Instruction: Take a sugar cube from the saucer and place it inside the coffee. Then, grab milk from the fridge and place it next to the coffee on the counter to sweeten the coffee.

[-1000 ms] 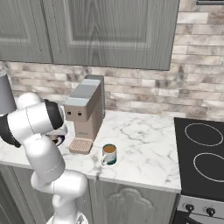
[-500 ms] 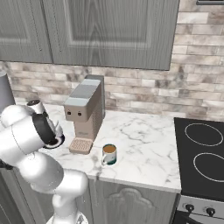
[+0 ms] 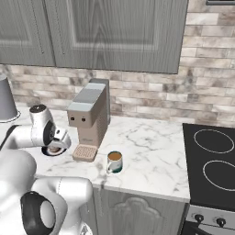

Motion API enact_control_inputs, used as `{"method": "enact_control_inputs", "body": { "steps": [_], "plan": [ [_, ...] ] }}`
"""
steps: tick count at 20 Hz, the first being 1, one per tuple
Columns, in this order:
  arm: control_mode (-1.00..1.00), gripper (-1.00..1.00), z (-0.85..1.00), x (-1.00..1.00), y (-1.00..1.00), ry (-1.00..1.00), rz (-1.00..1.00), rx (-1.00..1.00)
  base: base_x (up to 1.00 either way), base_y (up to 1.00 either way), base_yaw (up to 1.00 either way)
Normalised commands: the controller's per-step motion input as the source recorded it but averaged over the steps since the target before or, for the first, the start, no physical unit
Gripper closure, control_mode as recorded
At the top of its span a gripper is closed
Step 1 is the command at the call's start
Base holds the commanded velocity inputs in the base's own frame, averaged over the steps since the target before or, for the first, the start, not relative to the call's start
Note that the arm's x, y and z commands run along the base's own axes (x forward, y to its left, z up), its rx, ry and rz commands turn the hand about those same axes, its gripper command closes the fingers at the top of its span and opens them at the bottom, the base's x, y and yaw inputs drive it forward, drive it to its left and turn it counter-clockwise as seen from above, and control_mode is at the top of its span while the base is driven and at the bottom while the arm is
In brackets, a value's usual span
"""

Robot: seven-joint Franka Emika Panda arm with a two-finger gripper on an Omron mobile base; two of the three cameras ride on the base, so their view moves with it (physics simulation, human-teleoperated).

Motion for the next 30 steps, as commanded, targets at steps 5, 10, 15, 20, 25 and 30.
{"method": "enact_control_inputs", "body": {
  "steps": [5, 10, 15, 20, 25, 30],
  "plan": [
    [-1.00, 1.00, 0.90, -0.35, -0.97, -0.01, -0.16, 0.00, 0.00, 0.00, 0.00],
    [-1.00, 1.00, 0.74, -0.45, -1.00, 0.00, -0.19, 0.03, 0.00, 0.00, 0.00],
    [-1.00, 1.00, 0.37, -0.22, -1.00, 0.09, -0.30, 0.05, 0.00, 0.00, 0.00],
    [-1.00, 1.00, 0.24, 0.02, -1.00, 0.13, -0.25, 0.06, 0.00, 0.00, 0.00],
    [-1.00, 1.00, 0.01, 0.58, -0.79, 0.11, -0.04, 0.00, 0.00, 0.00, 0.00],
    [-1.00, 1.00, -0.04, 0.30, 0.02, 0.03, 0.00, -0.05, 0.00, 0.00, 0.00]
  ]
}}
